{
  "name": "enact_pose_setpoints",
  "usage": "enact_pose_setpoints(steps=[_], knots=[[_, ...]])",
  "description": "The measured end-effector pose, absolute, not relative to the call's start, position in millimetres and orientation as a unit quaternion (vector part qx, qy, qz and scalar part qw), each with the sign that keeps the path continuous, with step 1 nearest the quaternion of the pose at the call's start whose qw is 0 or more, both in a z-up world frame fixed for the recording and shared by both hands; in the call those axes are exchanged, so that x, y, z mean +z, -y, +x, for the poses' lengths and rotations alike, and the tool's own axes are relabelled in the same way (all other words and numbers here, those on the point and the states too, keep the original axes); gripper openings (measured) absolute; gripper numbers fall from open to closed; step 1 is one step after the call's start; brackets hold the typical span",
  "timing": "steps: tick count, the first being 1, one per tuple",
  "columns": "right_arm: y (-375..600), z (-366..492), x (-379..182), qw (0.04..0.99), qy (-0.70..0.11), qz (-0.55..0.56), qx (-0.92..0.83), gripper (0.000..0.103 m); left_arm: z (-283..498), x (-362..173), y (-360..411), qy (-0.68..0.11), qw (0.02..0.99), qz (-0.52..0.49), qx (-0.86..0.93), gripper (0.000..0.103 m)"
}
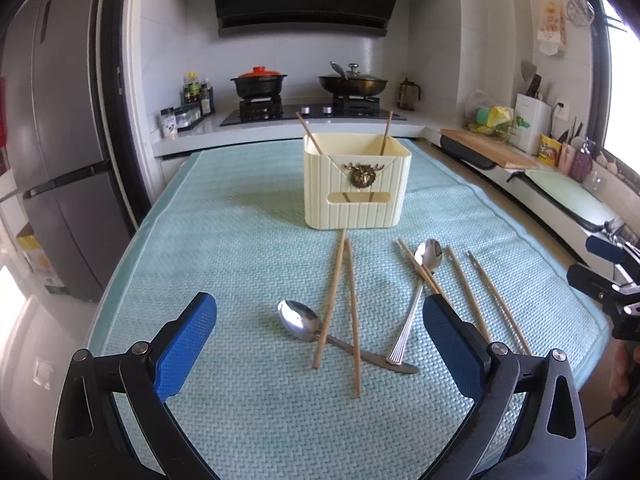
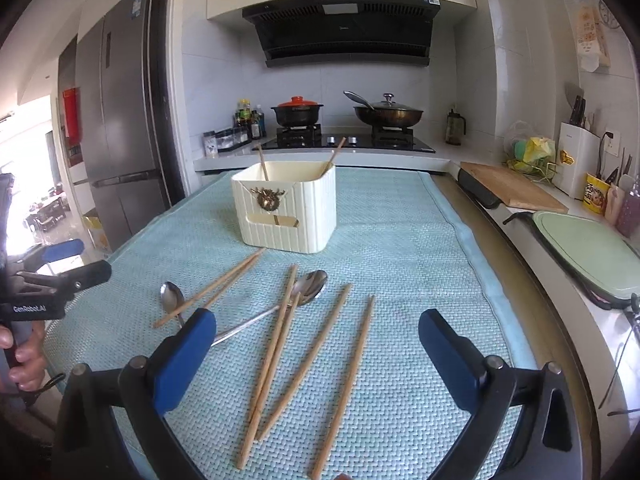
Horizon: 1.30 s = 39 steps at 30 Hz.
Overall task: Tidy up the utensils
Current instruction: 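Withdraw both grippers from the box back toward the remaining utensils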
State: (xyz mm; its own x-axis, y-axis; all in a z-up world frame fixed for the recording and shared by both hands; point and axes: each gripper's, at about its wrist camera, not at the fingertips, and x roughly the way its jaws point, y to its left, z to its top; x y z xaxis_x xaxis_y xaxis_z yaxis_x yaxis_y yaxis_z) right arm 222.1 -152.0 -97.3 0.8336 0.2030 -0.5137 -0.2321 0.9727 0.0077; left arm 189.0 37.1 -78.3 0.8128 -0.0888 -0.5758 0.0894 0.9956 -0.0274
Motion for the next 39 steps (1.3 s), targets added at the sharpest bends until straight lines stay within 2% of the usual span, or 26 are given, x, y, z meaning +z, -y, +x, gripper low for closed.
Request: enact_pose_setpoints(steps=[10,24,32,39], knots=[[175,217,-96,0.96,-0.27,-0.033,0.062,0.103,196,-98,-91,-0.338,0.934,-0.112,-0.02,0.103],[194,231,-114,0.948,-0.312,0.019,0.062,0.103,208,-121,-91,-0.378,0.919,-0.112,-0.015,0.103],[194,235,-126,0.938,-0.338,0.027,0.071,0.089,212,-131,-92,-0.39,0.914,-0.108,-0.01,0.103],[190,235,-130,0.934,-0.349,0.024,0.079,0.085,217,-140,-93,-0.401,0.908,-0.118,-0.017,0.102]])
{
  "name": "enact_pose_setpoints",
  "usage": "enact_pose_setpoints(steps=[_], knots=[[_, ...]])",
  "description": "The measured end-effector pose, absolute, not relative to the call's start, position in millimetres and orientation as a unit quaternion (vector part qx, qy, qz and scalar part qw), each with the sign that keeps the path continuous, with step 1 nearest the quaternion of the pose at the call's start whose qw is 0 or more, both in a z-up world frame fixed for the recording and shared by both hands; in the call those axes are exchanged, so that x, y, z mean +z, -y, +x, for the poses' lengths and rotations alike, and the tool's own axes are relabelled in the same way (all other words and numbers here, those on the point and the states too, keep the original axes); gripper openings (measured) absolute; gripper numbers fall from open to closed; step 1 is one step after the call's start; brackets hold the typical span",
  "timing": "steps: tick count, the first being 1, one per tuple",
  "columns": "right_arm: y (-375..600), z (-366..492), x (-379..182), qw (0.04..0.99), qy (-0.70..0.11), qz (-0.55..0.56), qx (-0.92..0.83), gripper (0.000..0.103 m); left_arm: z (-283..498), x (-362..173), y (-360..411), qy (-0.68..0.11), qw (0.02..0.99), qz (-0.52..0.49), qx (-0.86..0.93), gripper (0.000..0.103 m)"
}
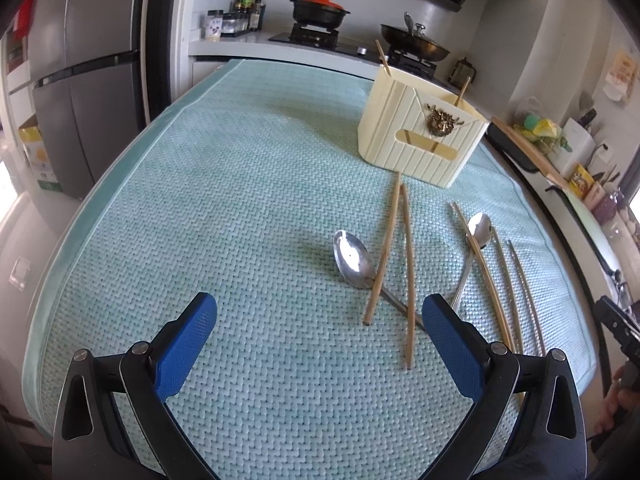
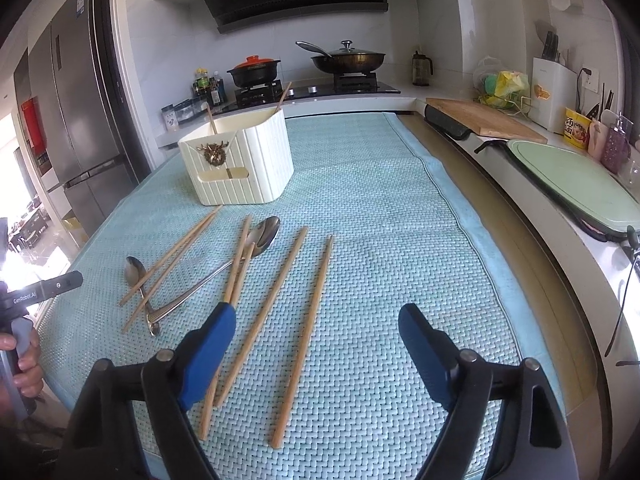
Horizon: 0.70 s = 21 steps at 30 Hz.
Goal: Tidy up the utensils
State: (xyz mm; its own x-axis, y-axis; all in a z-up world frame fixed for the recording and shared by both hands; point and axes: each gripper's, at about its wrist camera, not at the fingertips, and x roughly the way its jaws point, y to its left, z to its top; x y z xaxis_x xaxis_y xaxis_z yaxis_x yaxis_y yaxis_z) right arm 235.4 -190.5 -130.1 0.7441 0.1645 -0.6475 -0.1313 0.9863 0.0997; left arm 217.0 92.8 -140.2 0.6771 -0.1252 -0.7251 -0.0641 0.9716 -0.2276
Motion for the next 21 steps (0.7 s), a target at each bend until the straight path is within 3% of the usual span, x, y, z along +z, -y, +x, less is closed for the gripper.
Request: enact_pose_setpoints(steps=[11,13,17,21], knots=[[195,237,-137,0.928,-0.364,0.035,0.078,0.082,261,-153,-91,-0.42,0.899,-0.109,-0.063,0.1],[195,236,-137,0.927,-0.365,0.034,0.077,0.082,271,-157,-91,-0.433,0.892,-0.108,-0.073,0.091],[196,234,-138,0.926,-0.368,0.029,0.076,0.082,285,-165,-90,-0.449,0.881,-0.103,-0.104,0.082],[198,236,-140,0.926,-0.369,0.034,0.074,0.082,297,-174,-82,-0.467,0.867,-0.102,-0.14,0.064]])
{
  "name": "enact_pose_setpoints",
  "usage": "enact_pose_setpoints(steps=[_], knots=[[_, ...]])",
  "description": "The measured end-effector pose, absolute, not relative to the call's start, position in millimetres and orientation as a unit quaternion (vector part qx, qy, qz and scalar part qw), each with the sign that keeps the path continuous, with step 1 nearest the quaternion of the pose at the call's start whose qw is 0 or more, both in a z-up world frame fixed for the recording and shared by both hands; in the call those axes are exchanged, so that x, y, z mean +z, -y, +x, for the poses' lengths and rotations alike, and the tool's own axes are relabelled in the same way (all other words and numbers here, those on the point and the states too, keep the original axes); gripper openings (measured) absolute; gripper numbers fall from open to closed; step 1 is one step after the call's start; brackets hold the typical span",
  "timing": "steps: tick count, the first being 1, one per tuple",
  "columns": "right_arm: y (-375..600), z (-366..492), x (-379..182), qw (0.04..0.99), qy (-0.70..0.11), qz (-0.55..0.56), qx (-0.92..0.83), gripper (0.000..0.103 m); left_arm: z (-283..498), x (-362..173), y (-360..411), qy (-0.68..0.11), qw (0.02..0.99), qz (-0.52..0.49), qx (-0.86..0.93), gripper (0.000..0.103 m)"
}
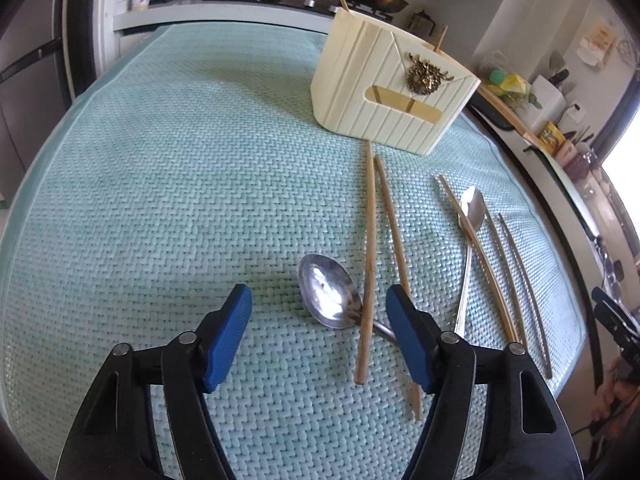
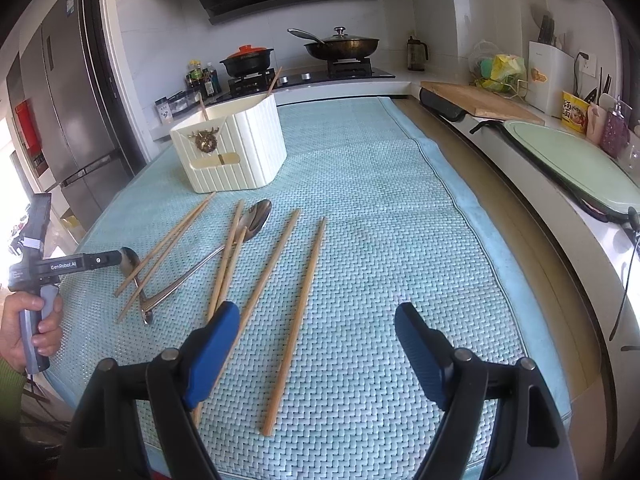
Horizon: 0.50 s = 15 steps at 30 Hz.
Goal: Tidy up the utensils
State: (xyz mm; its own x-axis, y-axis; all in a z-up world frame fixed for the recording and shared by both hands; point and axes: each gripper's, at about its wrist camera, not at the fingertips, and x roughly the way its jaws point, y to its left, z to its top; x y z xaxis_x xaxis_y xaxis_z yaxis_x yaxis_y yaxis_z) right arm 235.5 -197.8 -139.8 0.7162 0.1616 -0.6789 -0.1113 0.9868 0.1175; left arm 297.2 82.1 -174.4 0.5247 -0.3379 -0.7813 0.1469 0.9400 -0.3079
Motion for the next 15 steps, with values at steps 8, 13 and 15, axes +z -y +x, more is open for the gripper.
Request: enact_pose_setpoints(steps=[8,13,15], knots=[[200,239,-140,0.926,-0.369,0.038,0.078,0.082,310,-185,-76,-0.479,0.853,-0.125,-0.165,0.031],[205,247,-144,0.922,-0.376,0.049,0.082,0.082,318,-191,-78,-0.482,0.848,-0.142,-0.171,0.007],[205,251,-145,0.921,-0.377,0.049,0.081,0.082,319,-190,-77,-0.478,0.85,-0.141,-0.172,0.004]])
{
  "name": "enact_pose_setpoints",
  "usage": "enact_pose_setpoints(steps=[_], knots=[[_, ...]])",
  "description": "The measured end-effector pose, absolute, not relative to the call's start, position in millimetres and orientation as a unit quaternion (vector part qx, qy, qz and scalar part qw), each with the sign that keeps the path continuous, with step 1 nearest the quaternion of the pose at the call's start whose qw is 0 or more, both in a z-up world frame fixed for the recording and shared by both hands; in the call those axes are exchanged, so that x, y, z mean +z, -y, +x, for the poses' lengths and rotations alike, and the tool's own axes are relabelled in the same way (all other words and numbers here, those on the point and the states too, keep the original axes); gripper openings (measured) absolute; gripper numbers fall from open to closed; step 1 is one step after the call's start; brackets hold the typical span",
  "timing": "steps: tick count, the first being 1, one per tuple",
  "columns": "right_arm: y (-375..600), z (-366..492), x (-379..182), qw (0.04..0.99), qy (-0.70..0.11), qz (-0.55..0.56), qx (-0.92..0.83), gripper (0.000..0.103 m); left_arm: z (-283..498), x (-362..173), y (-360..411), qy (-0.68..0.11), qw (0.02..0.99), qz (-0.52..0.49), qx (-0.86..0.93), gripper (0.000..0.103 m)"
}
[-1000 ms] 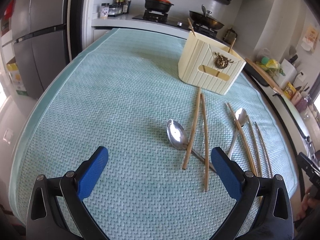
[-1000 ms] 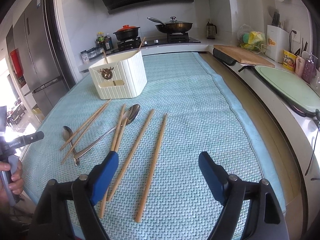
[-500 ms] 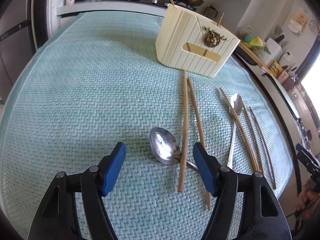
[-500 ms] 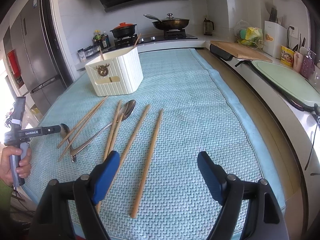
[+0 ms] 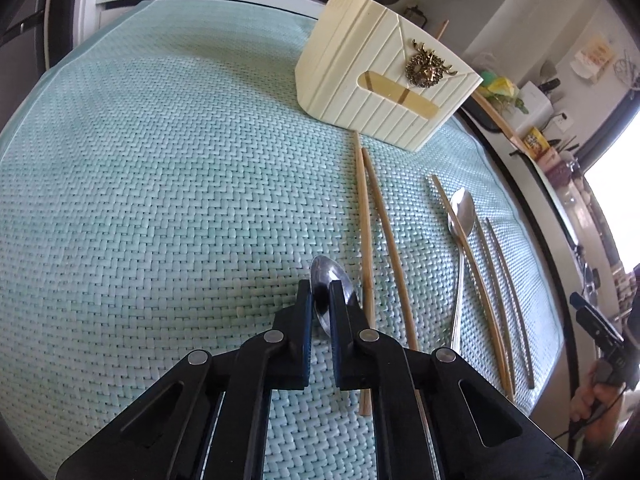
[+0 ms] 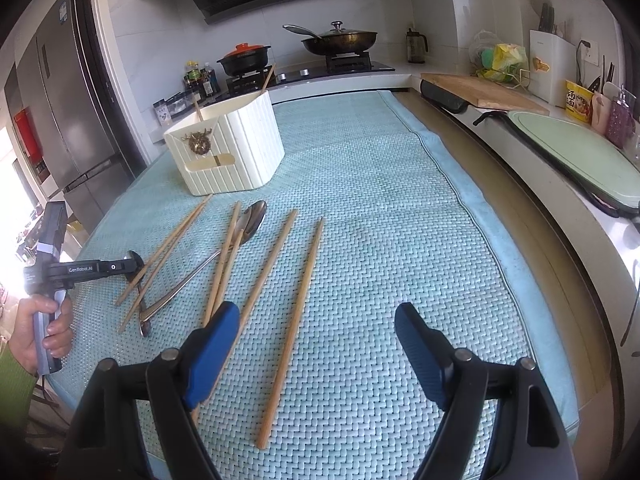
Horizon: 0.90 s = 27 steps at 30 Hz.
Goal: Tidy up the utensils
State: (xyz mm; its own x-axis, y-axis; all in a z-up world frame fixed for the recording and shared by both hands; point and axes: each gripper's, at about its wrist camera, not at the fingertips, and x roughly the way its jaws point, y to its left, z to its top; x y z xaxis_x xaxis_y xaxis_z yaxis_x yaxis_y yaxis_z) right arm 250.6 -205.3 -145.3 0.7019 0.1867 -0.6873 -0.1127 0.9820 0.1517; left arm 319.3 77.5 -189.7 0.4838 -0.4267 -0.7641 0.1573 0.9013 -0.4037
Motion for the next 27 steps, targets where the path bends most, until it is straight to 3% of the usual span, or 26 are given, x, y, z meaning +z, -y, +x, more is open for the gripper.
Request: enact_pose_setpoints(steps=[4,8,13,21,22,24,27], knots=[[209,266,-147,0.916,-0.388,0.051,0.088,0.079,315,-176,-78,-0.46,0.861,-0.137,-0.165,0.001],[221,304,-156,0.893,-0.428,0.087,0.111,0.042,308,-151,-80,-0.43,0.879,-0.13,-0.158,0.0],[219,362,-169,0.858,-0.478,0.129,0.135,0.036,299,-123,-77,-0.398,0.901,-0.105,-0.141,0.0],[169,412,-193,0.831,-0.547,0.02,0.105,0.036,291,-99,-72,-0.374,0.916,-0.066,-0.132,0.0],[164,413,-193,0.837,-0.538,0.008,0.101,0.034,291,-96,-72,-0.371,0.918,-0.063,-0.129,0.0],[161,414,-194,0.837,-0.539,-0.001,0.093,0.006,288,-92,-72,-0.366,0.92,-0.061,-0.127,0.0],[168,415,-196,0.837,-0.537,0.034,0.098,0.006,287,-85,-73,-0.36,0.923,-0.054,-0.124,0.0]])
